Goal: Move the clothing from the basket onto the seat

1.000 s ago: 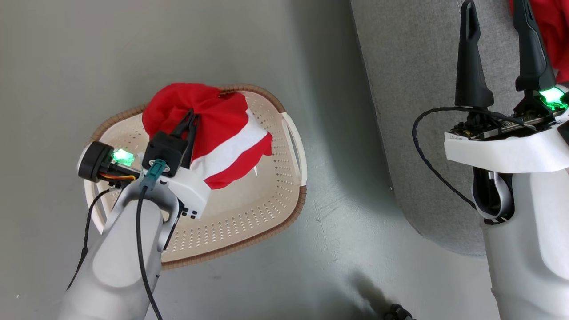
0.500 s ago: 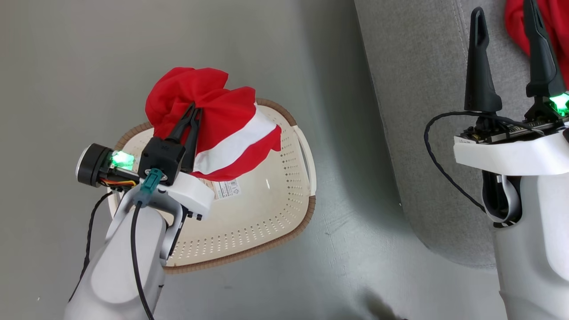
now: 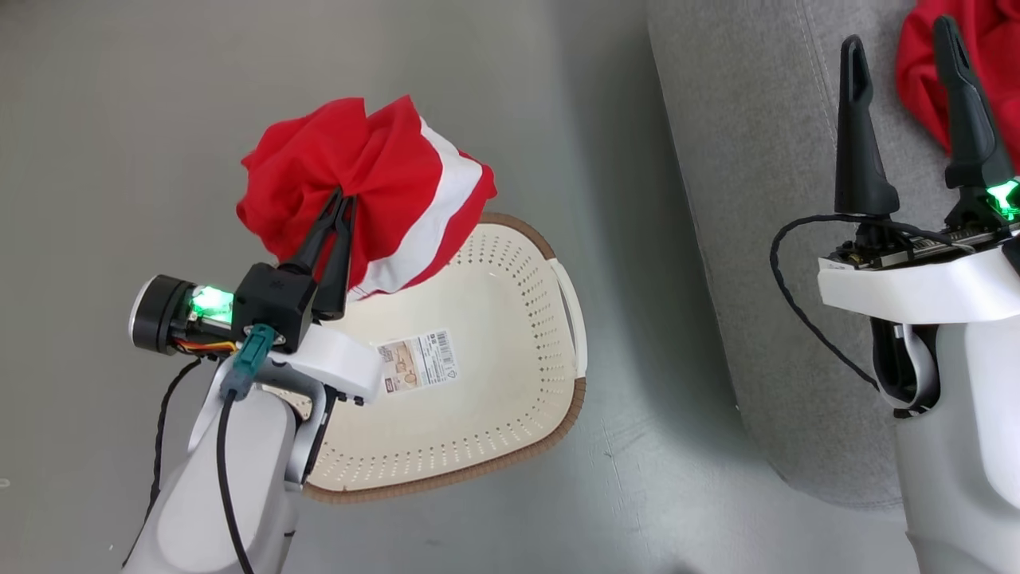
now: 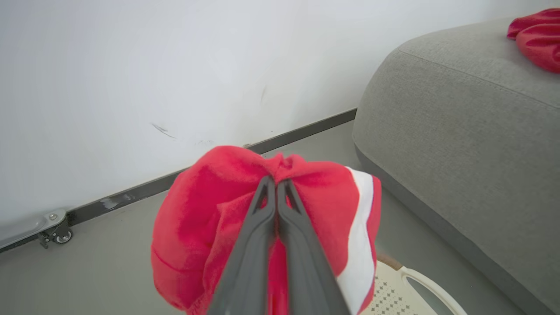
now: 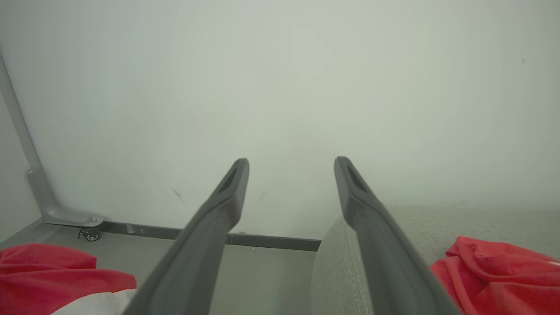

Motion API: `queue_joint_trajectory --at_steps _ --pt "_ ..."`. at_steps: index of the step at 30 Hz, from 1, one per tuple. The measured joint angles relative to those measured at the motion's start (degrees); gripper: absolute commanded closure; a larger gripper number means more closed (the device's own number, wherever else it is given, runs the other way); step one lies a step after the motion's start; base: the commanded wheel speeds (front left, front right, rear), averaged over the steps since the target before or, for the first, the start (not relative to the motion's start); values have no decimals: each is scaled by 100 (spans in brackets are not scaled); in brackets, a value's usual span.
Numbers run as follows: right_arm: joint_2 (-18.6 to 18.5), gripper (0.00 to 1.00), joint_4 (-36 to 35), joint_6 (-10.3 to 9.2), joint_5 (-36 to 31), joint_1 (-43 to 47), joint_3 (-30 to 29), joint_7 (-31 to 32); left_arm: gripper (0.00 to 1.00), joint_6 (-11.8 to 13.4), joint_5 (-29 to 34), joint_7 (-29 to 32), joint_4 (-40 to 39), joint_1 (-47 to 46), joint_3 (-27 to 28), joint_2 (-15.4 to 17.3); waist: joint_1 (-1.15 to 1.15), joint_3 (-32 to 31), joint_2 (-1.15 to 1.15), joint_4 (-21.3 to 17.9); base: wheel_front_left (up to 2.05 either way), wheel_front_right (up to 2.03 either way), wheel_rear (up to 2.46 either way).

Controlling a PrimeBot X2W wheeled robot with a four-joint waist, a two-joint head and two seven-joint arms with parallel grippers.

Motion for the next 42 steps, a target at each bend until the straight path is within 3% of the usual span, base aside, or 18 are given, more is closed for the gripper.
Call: queue_joint_trajectory --at_steps 29,42 --pt "-241 0 62 0 -102 627 -64 210 100 36 -190 0 -544 611 19 -120 0 -1276 0 517 0 0 0" --pt "-470 0 153 0 -171 1039 142 445 100 -162 -293 0 -578 714 14 -147 0 -1874 0 684 0 0 0"
